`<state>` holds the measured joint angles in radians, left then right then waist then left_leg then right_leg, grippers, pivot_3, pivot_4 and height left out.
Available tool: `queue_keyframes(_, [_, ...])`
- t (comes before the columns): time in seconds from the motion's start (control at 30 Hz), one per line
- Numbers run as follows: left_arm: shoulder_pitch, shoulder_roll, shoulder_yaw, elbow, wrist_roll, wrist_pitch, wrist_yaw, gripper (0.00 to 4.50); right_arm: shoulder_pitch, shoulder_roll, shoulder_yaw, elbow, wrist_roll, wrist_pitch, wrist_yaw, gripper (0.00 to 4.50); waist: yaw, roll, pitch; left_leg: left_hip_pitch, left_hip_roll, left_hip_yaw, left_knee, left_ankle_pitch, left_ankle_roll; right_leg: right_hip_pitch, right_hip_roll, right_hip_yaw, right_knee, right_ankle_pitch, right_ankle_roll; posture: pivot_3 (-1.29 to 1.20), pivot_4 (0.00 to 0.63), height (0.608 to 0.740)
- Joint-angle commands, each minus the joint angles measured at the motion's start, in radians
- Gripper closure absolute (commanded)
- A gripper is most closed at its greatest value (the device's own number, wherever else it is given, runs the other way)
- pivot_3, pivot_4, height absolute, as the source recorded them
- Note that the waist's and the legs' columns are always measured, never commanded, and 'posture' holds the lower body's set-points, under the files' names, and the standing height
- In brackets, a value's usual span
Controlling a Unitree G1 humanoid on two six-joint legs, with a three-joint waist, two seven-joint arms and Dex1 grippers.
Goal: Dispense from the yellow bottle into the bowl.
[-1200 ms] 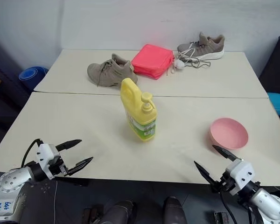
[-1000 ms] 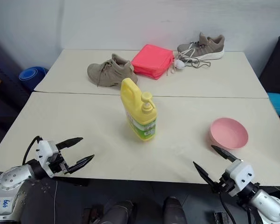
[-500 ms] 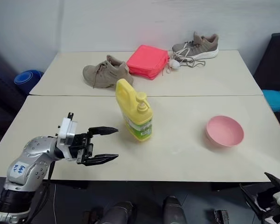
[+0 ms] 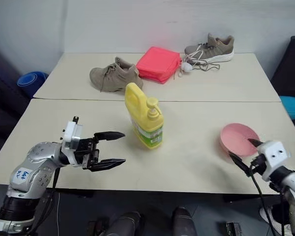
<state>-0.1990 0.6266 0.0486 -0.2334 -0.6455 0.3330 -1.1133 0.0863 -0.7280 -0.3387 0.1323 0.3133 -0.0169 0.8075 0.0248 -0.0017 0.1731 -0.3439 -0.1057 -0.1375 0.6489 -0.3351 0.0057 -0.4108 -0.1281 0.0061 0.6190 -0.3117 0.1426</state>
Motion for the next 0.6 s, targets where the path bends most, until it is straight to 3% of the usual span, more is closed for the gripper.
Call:
queue_keyframes(0.03, [0.014,0.006,0.022,-0.031,0.004,-0.007,0.011,0.03,-0.047,-0.002,0.027,0.065,-0.037,-0.013,-0.005,0.00,-0.001,0.000,0.000,0.000,0.000,0.000,0.001,0.000,0.000,0.000,0.000,0.000,0.000,0.000,0.000,0.00,0.150,0.740])
queue_keyframes(0.1, [0.016,0.007,0.028,-0.030,0.004,-0.007,0.019,0.03,-0.070,-0.002,0.043,0.108,-0.063,-0.037,-0.013,0.00,-0.001,0.000,0.000,0.000,-0.001,0.001,0.002,0.000,0.001,0.000,0.000,0.001,0.000,0.001,0.001,0.00,0.150,0.740])
queue_keyframes(0.2, [0.023,0.007,0.034,-0.033,0.006,-0.012,0.024,0.00,-0.090,0.007,0.053,0.141,-0.078,-0.089,-0.009,0.57,-0.002,0.000,0.000,0.000,-0.001,0.001,0.002,0.000,0.000,0.000,0.000,0.001,0.001,0.001,0.001,0.00,0.150,0.740])
queue_keyframes(0.6, [0.011,-0.011,0.055,-0.010,-0.019,-0.001,0.064,0.00,-0.122,0.010,0.099,0.194,-0.103,-0.205,0.034,4.49,-0.004,0.000,0.000,0.000,0.000,0.001,0.002,0.000,0.000,0.000,0.000,0.001,0.001,0.001,0.001,0.00,0.150,0.740])
